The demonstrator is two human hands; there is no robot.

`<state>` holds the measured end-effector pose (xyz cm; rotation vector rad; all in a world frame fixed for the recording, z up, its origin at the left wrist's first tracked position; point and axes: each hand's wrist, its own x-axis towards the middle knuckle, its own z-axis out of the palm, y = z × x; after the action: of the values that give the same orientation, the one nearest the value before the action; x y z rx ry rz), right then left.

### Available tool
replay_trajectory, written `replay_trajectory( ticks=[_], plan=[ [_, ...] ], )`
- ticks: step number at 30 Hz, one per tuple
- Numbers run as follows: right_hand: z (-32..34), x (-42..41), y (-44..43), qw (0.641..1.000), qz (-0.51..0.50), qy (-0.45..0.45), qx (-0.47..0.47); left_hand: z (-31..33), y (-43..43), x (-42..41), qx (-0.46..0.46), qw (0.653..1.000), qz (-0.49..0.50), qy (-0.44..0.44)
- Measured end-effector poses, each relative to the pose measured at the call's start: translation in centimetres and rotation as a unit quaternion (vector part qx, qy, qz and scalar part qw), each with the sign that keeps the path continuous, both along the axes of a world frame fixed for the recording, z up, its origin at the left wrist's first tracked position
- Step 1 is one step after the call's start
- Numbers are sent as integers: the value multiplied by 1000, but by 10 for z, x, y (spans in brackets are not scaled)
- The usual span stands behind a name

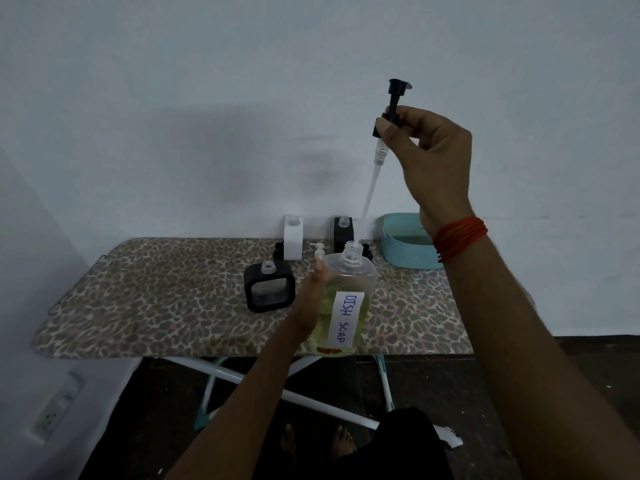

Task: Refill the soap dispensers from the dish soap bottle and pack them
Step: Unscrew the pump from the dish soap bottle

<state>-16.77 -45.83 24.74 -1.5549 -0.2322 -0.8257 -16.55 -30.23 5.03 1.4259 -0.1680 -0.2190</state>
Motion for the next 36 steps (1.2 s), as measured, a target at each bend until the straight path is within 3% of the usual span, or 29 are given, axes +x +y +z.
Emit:
replay_trajectory(
  ticks=[22, 29, 33, 36],
  plan=[
    [6, 5, -16, 999, -26, -29, -26, -14, -3, 5, -6, 1000, -9, 6],
    [13, 27, -36, 985, -73, -49, -151, -38, 7, 15, -20, 997, -41, 65],
    [-30, 59, -65, 934, -122, 3, -336, -32, 12, 14, -1, 999, -2, 48],
    [-103, 87, -97, 855, -127, 169, -473, -34, 13, 20, -23, 1000, -11, 13]
  ],
)
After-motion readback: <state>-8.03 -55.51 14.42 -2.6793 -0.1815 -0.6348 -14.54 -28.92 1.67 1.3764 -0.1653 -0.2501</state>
